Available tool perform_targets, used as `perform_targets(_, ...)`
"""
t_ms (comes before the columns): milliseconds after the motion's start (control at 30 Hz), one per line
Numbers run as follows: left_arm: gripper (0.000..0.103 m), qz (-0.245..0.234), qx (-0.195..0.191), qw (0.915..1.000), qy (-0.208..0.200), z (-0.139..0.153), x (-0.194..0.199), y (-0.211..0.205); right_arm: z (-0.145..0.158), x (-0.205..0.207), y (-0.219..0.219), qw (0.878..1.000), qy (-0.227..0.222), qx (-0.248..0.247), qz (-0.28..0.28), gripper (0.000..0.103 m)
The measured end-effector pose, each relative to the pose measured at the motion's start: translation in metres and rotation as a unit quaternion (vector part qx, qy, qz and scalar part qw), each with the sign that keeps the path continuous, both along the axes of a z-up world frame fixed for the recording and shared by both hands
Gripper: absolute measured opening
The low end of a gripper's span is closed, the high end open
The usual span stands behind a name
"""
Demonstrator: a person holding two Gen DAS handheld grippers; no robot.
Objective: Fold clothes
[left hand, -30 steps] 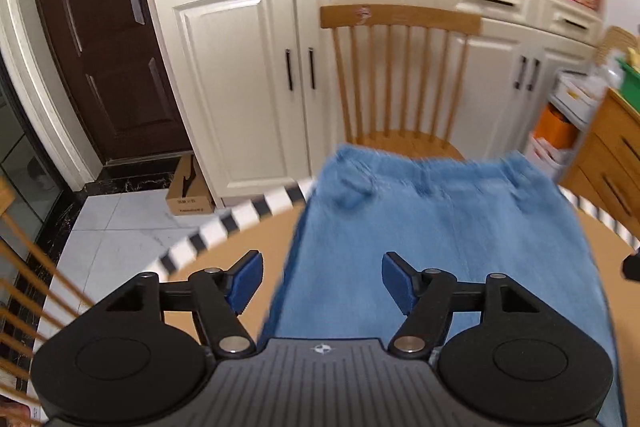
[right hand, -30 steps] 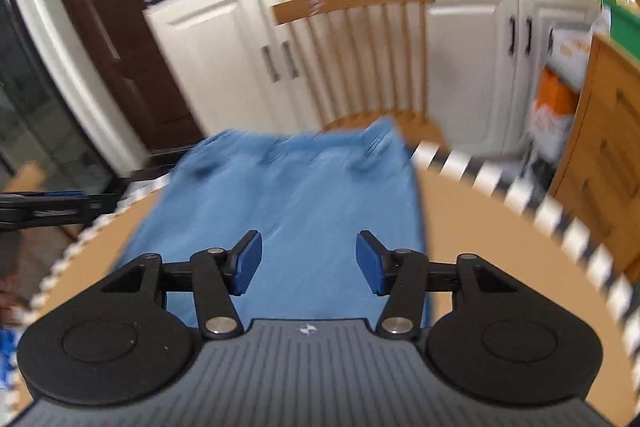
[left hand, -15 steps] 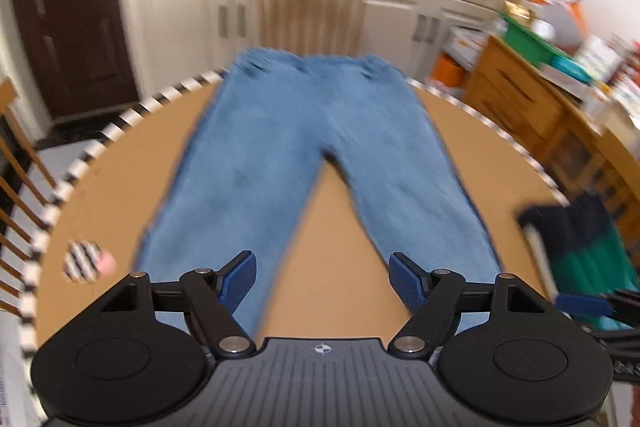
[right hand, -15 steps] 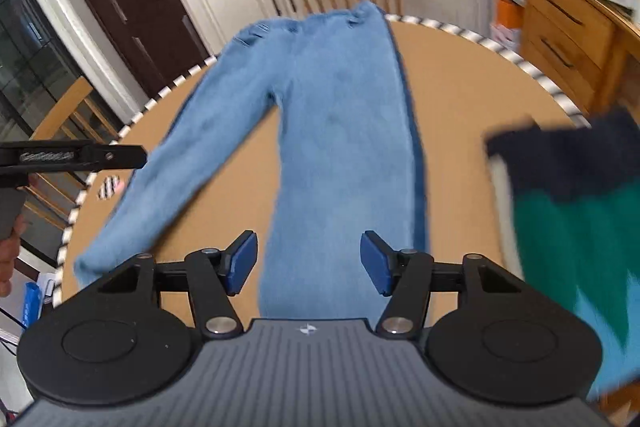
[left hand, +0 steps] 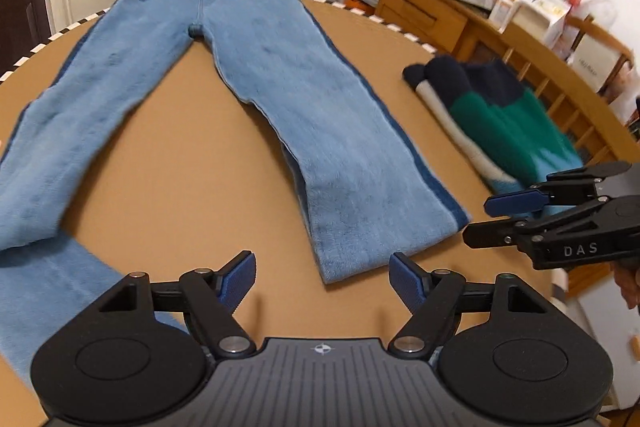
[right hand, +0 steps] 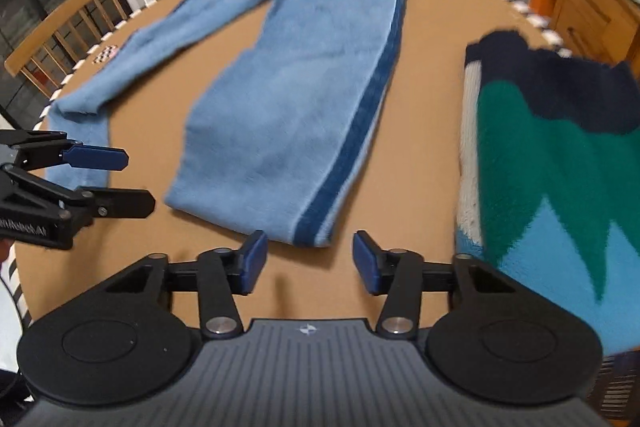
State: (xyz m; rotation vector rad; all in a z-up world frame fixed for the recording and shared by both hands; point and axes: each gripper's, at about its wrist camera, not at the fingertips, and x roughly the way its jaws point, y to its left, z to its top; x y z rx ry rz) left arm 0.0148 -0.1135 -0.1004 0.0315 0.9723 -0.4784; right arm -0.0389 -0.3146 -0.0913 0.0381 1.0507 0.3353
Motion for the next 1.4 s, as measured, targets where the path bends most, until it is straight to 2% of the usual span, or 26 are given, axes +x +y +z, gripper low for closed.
perform_targets(100, 0.067, 0.002, -0.016, 0.9995, 0.027, -0.015, 0.012, -0.008, -0.01, 0.006, -0.005, 1.0, 0.01, 0.021, 0.017, 0.037)
perform_targets(167, 0.065, 0.006, -0.024, 0.9995, 0.02, -0.019, 0.018, -0.011, -0.017, 0.01, -0.008, 0.999, 0.017, 0.035, 0.028, 0.031)
perform_targets(233, 0.052, 0.005, -0.027, 0.9994, 0.019, -0.02, 0.023, -0.014, -0.016, 0.01, -0.009, 0.998, 0.013, 0.041, 0.047, 0.022)
perform_targets(333, 0.033, 0.023, -0.037, 0.9984, 0.036, -0.015, 0.031, -0.011, -0.005, 0.013, -0.011, 0.997, 0.011, 0.054, 0.06, 0.018)
perform_targets(367, 0.022, 0.029, -0.047, 0.9977, 0.04, -0.011, 0.033, -0.007, 0.0, 0.016, -0.015, 0.996, 0.012, 0.065, 0.055, 0.017)
perform_targets(400, 0.02, 0.035, -0.056, 0.9968, 0.045, -0.008, 0.035, -0.002, 0.006, 0.018, -0.019, 0.996, 0.013, 0.075, 0.05, 0.016)
perform_targets(500, 0.018, 0.05, -0.081, 0.994, 0.052, 0.003, 0.04, 0.009, 0.024, 0.025, -0.032, 0.991, 0.01, 0.127, 0.036, 0.014)
perform_targets(700, 0.018, 0.059, -0.111, 0.9918, 0.019, 0.056, 0.059, 0.022, 0.063, 0.062, -0.051, 0.975, 0.008, 0.222, 0.0, 0.013)
perform_targets(867, 0.018, 0.102, -0.124, 0.9871, 0.009, 0.09, 0.125, 0.023, 0.08, 0.128, -0.064, 0.956, 0.003, 0.288, -0.061, 0.01)
perform_targets(933, 0.018, 0.127, -0.111, 0.9854, 0.02, 0.085, 0.158, 0.018, 0.071, 0.157, -0.056, 0.96, 0.009, 0.268, -0.078, 0.009)
perform_targets(1067, 0.018, 0.157, -0.054, 0.9853, 0.039, 0.051, 0.199, 0.0, 0.041, 0.195, -0.04, 0.974, 0.029, 0.201, -0.101, 0.009)
perform_targets(1167, 0.018, 0.179, -0.053, 0.9807, 0.058, 0.027, 0.216, -0.006, 0.017, 0.209, -0.034, 0.979, 0.035, 0.171, -0.104, 0.01)
perform_targets(1233, 0.018, 0.188, -0.057, 0.9781, 0.071, 0.012, 0.221, -0.009, 0.007, 0.21, -0.038, 0.979, 0.042, 0.172, -0.105, 0.017)
perform_targets(1267, 0.018, 0.186, -0.052, 0.9782, 0.075, 0.005, 0.221, -0.01, 0.002, 0.21, -0.04, 0.978, 0.045, 0.173, -0.105, 0.018)
perform_targets(1300, 0.018, 0.185, -0.049, 0.9786, 0.076, 0.001, 0.219, -0.01, 0.005, 0.204, -0.045, 0.979, 0.043, 0.176, -0.094, 0.024)
perform_targets(1333, 0.019, 0.182, -0.053, 0.979, 0.075, -0.001, 0.216, -0.008, 0.008, 0.197, -0.05, 0.98, 0.04, 0.178, -0.084, 0.036)
perform_targets(1400, 0.027, 0.18, -0.079, 0.9778, 0.072, 0.003, 0.21, 0.004, 0.021, 0.172, -0.057, 0.987, 0.008, 0.16, -0.029, 0.049)
